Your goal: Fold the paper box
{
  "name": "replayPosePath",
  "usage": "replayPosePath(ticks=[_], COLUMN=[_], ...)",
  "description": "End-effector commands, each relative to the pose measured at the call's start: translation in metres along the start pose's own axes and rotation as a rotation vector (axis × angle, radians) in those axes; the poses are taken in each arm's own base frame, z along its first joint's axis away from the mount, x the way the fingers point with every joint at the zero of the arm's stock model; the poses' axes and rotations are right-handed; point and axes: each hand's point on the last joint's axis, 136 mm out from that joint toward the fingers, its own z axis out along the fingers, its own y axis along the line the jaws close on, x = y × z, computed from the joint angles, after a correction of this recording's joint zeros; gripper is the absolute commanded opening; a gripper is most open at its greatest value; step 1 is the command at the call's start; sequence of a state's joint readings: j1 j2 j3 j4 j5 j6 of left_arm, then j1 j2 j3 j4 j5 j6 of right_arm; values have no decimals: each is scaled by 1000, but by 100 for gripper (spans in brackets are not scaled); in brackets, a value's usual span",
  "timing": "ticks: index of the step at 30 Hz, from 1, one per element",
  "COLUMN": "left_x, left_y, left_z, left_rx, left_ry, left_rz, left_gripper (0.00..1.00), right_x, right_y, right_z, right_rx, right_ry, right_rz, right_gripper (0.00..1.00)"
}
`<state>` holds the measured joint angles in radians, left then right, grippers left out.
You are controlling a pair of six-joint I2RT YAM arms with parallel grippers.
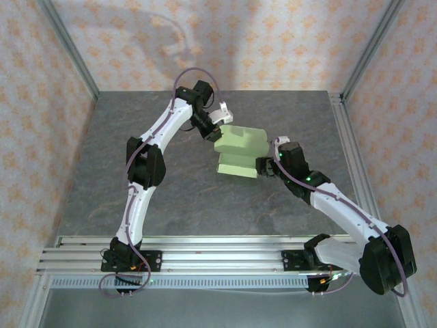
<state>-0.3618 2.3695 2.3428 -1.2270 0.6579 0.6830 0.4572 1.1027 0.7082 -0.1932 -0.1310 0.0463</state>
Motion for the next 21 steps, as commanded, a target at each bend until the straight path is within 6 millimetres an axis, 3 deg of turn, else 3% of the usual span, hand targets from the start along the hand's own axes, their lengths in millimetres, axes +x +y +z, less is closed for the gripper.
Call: replayPosePath(ticks=[1, 21], left_x=[7, 9], left_y=[-3, -26], left_z=[-3, -31], left_rx=[12, 2], left_ry=[33, -11], left_rz=[6, 25], left_gripper=[5, 4], right_x=[-9, -36], right_y=[-2, -9], right_z=[-3, -25], right_rx=[14, 72], right_ry=[-28, -91], right_rz=[-5, -100], right_gripper=[70, 70])
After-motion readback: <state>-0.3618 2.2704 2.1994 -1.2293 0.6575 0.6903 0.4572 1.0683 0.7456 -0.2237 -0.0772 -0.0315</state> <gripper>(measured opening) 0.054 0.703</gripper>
